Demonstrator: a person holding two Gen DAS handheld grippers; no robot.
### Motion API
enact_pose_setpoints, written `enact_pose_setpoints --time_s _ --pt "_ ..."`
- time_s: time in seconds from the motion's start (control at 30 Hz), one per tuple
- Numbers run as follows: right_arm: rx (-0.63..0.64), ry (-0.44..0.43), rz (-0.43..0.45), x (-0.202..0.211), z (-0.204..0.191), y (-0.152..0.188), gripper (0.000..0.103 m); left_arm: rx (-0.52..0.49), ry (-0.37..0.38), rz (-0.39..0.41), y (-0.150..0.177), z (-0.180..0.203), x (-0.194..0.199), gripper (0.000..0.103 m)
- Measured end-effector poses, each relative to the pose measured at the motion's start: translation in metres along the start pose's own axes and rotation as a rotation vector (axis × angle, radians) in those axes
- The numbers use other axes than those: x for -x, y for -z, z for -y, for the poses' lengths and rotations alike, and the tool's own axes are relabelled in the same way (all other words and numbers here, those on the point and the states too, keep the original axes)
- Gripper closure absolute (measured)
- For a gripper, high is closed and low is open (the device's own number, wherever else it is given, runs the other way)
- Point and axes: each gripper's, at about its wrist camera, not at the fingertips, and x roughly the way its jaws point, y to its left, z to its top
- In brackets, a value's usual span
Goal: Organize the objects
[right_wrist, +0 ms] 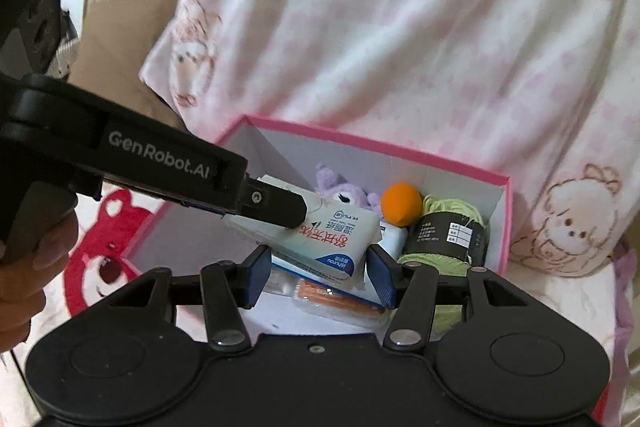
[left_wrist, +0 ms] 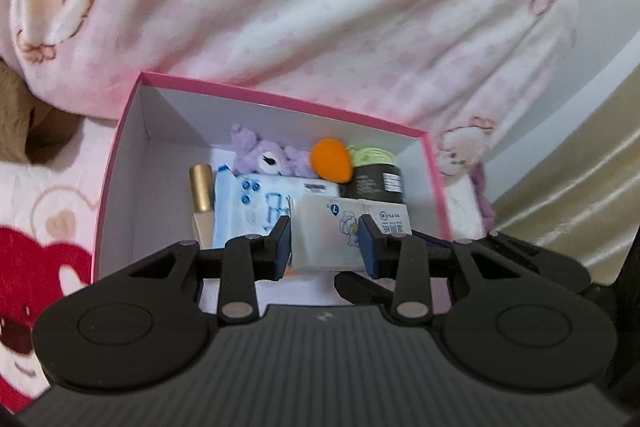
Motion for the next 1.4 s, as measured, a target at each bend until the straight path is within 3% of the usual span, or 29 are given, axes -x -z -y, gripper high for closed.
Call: enact_pose_setpoints --time_s 0.3,0.4,0.5,0.57,0.67,0.9,1.03,1.2,1.4 --pt "0.005 0.049 -0.102 -0.065 0.013 -0.001 0.045 0.051 -0.037 -0.036 -0.007 -0.024 -0.062 0.069" --pt "0.01 0.093 -0.141 -0.082 0.014 0.0 0.053 0.05 -0.063 -0.042 -0.007 -0.028 -0.076 0.069" --pt "0.039 0.129 -0.121 -0.083 0.01 0.0 0.054 0.043 -0.067 -0.02 -0.007 -0.027 -0.078 0.068" --pt "0.028 0.133 -0.117 -0.08 0.01 0.001 0.054 0.034 -0.073 -0.022 -0.007 -0.025 -0.077 0.066" --pt "-0.01 0.108 -0.079 -0.063 0.013 0.006 0.053 0.013 -0.099 -0.024 -0.003 -0.02 -0.073 0.053" --pt "-0.091 0.072 -0.02 -0.012 0.01 0.018 0.045 -0.052 -0.169 -0.03 0.012 0.002 -0.037 0.027" --pt "-0.114 0.069 0.008 0.015 0.004 0.018 0.04 -0.055 -0.166 0.004 0.017 0.012 0.001 0.012" --pt "-0.133 0.067 0.03 0.063 -0.008 0.026 0.037 -0.129 -0.21 0.063 0.026 0.03 0.056 0.006" --pt "-0.176 0.092 0.025 0.105 -0.017 0.038 0.036 -0.237 -0.266 0.029 0.051 0.044 0.103 0.006"
